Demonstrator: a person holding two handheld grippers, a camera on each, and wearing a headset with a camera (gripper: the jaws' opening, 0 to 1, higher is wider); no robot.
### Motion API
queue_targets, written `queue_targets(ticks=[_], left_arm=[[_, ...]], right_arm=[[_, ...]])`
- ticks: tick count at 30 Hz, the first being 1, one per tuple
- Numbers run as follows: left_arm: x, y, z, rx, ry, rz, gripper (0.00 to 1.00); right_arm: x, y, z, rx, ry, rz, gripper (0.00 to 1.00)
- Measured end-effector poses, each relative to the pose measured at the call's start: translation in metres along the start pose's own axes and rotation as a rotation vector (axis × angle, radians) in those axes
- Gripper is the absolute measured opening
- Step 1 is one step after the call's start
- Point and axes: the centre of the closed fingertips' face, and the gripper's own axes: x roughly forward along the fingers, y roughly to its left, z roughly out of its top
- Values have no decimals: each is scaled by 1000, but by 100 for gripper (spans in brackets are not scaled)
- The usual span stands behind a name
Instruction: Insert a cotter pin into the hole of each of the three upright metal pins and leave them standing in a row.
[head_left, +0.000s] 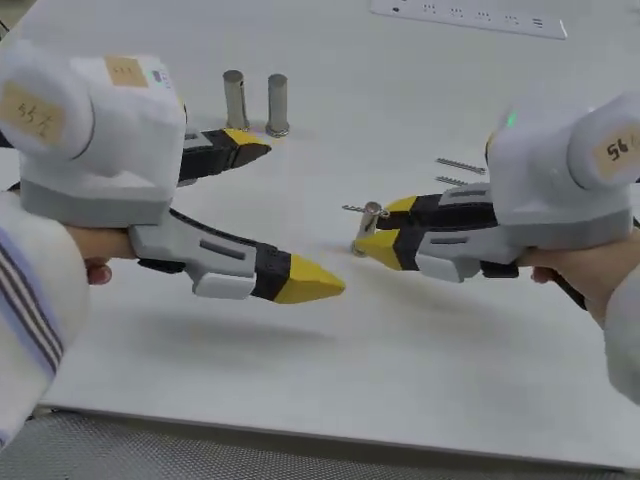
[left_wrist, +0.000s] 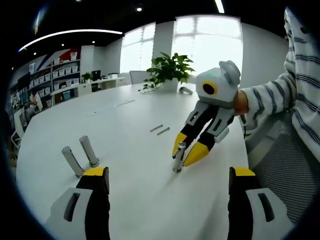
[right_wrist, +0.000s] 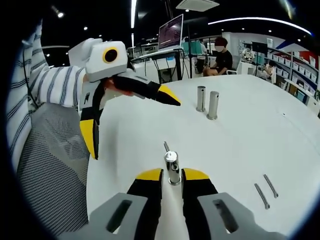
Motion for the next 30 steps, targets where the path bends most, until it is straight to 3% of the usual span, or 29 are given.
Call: queue_targets(ticks=[3, 11, 17, 23, 30], left_arm=[[-2, 0, -7, -6, 27, -4, 99], [-3, -4, -11, -21, 46, -20, 99], [-6, -11, -14, -9, 62, -43, 99], [-16, -7, -20, -13, 72, -30, 99], [-24, 0, -24, -29, 70, -11, 99]], right_arm=[[3, -1, 0, 5, -1, -3, 9], [6, -1, -1, -1, -8, 3, 5], [9, -1, 2, -54, -13, 10, 4], [18, -1, 11, -102, -6, 27, 4], [32, -1, 32, -117, -38, 55, 4]])
